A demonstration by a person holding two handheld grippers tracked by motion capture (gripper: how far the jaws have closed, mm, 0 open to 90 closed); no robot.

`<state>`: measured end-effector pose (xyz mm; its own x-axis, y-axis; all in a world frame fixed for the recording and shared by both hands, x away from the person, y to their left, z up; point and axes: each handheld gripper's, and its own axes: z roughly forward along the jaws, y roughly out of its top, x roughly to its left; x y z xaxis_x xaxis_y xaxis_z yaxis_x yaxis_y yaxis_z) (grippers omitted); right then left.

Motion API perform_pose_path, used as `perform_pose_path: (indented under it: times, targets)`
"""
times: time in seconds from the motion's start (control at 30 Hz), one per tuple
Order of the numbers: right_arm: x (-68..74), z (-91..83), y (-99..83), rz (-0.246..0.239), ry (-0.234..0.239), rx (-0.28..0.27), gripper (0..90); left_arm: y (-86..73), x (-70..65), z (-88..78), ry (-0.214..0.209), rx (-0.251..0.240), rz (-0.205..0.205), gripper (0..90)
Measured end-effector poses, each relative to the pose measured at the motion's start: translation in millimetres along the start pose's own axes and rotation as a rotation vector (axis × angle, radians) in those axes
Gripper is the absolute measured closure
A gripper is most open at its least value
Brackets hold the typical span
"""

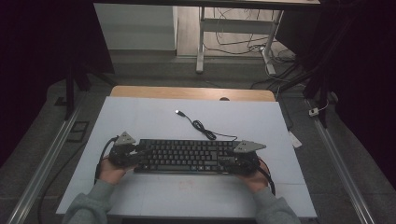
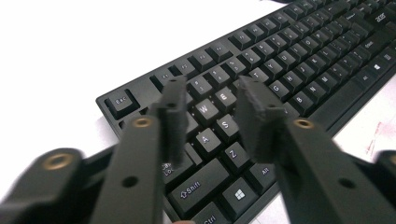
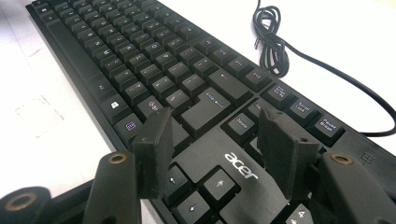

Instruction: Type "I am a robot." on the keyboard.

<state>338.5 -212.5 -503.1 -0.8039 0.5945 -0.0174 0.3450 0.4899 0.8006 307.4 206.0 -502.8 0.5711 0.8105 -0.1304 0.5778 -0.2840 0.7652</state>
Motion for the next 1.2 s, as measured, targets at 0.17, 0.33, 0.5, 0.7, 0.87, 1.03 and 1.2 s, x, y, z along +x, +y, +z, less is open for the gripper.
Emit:
perform_pose_path:
  times: [0.17, 0.33, 0.5, 0.7, 0.87, 1.03, 1.2]
  targets:
    - [0.3, 0.0, 0.2, -0.004, -0.002, 0.007, 46.0, 0.5, 0.4, -1.3, -0.004, -0.009, -0.009, 51.8]
    - [0.0, -0.1, 0.2, -0.003, -0.002, 0.007, 46.0, 0.8, 0.4, -1.8, 0.001, -0.011, -0.011, 47.3]
    - [0.2, 0.1, 0.2, -0.004, -0.002, 0.007, 45.9, 1.3, -0.7, -2.0, 0.004, -0.012, -0.009, 45.3]
    - [0.2, 0.0, 0.2, -0.004, -0.002, 0.007, 45.9, 2.3, -2.7, -2.3, 0.0, -0.013, -0.002, 44.3]
    - [0.2, 0.1, 0.2, -0.004, -0.002, 0.007, 45.9, 3.5, -6.0, -2.0, -0.008, -0.011, 0.008, 43.4]
    - [0.4, 0.1, 0.2, -0.003, -0.001, 0.005, 45.9, 5.0, -11.4, -1.0, -0.02, -0.007, 0.022, 42.4]
    - [0.4, 0.2, 0.3, -0.004, 0.0, 0.003, 45.9, 6.7, -17.6, 0.6, -0.033, -0.001, 0.038, 41.8]
